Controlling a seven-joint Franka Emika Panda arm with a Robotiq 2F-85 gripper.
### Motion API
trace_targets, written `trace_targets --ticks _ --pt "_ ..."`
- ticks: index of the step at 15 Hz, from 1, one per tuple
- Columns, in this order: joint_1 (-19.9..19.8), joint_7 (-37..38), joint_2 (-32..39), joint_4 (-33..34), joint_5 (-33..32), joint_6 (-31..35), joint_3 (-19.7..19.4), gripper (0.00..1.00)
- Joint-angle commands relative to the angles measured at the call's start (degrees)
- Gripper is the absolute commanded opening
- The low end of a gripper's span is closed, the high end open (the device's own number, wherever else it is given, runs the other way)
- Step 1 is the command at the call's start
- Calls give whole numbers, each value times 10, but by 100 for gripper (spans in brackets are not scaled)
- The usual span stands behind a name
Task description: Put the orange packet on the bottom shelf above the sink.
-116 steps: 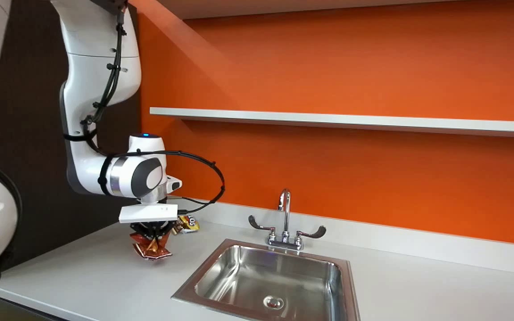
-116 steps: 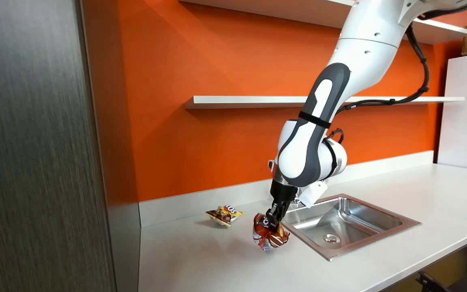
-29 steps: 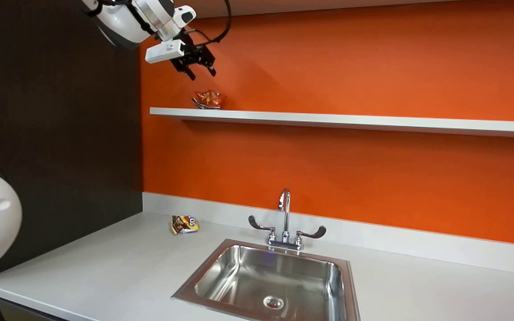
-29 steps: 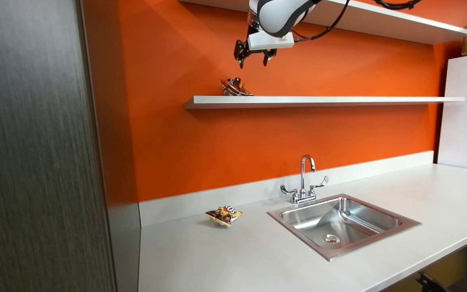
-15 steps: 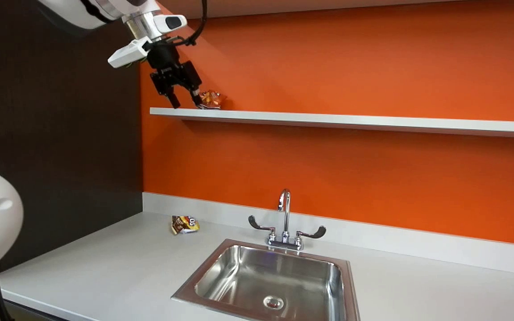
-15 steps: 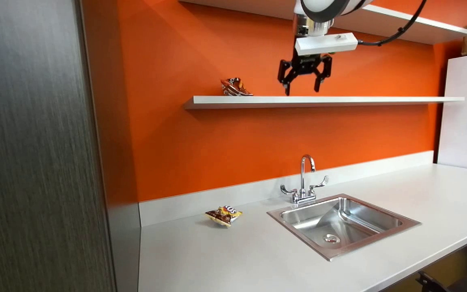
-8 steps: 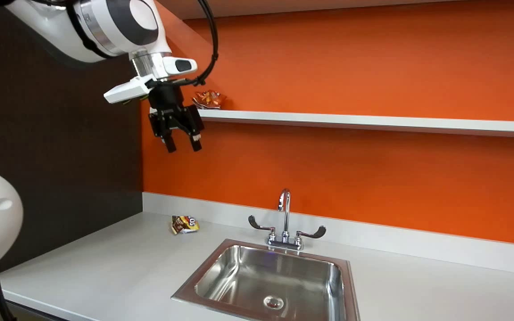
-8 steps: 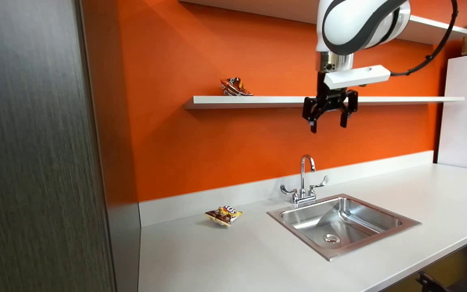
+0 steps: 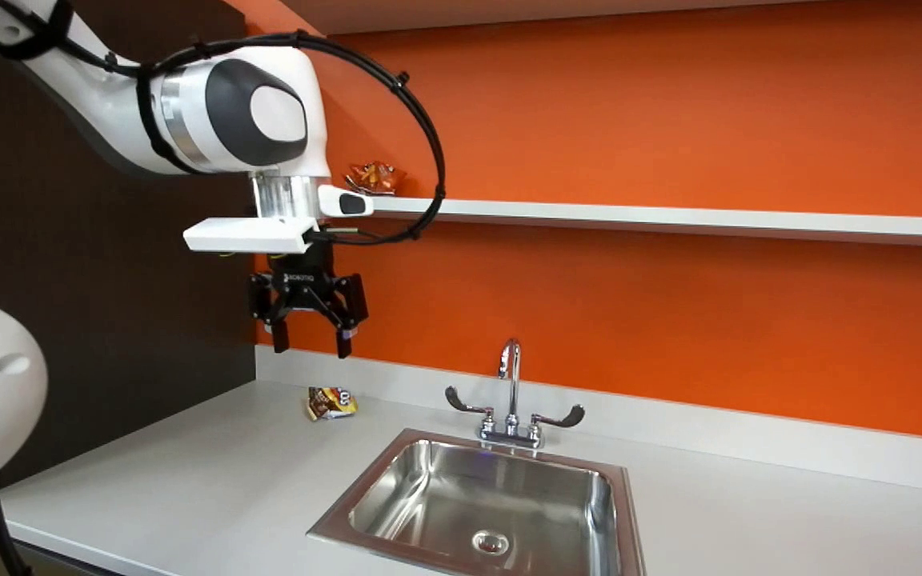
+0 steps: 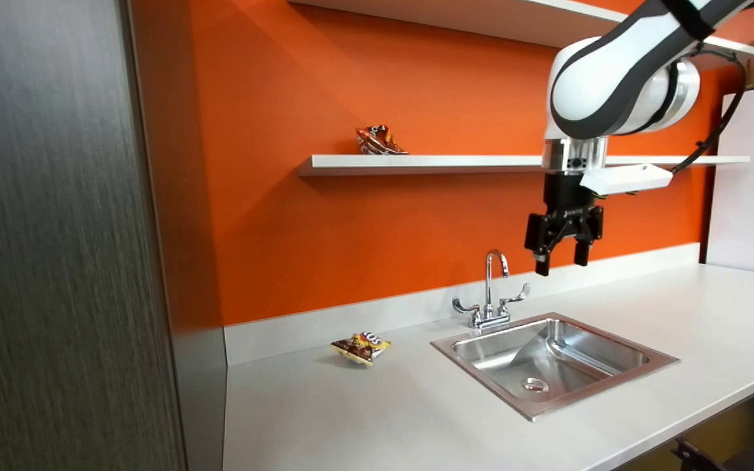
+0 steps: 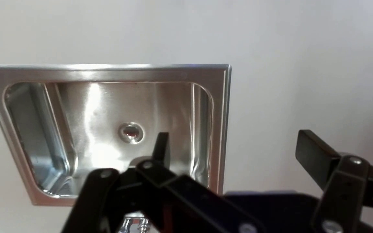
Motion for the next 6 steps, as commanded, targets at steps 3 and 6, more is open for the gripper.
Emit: trace_targets --ticks 3,6 --pt "-10 -25 5 -4 10 1 6 100" --pt "-10 -25 5 -3 10 1 7 100"
